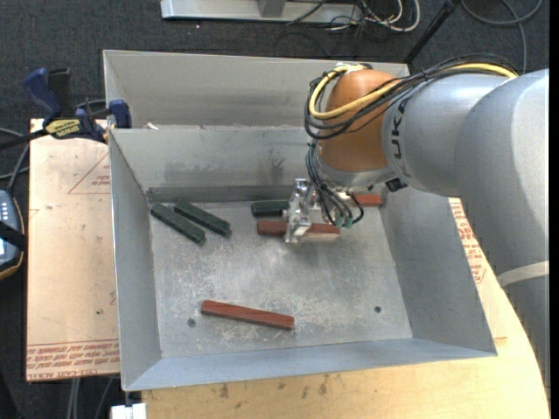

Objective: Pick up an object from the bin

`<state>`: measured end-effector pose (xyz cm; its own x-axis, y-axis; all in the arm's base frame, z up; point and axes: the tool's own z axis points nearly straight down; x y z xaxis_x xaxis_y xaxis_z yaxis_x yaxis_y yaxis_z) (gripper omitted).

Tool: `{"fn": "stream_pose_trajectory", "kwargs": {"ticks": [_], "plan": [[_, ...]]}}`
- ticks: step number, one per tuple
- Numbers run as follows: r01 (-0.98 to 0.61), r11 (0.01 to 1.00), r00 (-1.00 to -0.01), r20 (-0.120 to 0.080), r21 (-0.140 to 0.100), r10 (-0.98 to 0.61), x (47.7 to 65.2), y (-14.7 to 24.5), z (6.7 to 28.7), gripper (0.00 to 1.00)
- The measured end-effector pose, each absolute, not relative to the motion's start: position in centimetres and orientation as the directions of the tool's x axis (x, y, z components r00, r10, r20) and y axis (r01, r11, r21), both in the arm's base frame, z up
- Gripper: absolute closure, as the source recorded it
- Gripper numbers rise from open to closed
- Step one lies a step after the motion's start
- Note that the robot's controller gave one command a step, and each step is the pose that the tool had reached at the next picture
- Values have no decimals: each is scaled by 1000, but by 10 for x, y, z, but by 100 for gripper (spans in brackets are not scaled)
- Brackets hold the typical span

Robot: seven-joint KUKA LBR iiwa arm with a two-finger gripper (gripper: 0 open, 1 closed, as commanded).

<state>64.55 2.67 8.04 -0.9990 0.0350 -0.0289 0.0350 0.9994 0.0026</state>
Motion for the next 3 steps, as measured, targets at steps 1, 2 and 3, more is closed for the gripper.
{"fn": "stream_pose_trajectory", "kwargs": {"ticks": [1,2,3], "plan": [[35,999,-999,-29,3,35,646,27,80,100],[35,999,-999,-22,2,35,644,27,83,100],[34,999,-999,0,1,34,640,27,96,100]]}}
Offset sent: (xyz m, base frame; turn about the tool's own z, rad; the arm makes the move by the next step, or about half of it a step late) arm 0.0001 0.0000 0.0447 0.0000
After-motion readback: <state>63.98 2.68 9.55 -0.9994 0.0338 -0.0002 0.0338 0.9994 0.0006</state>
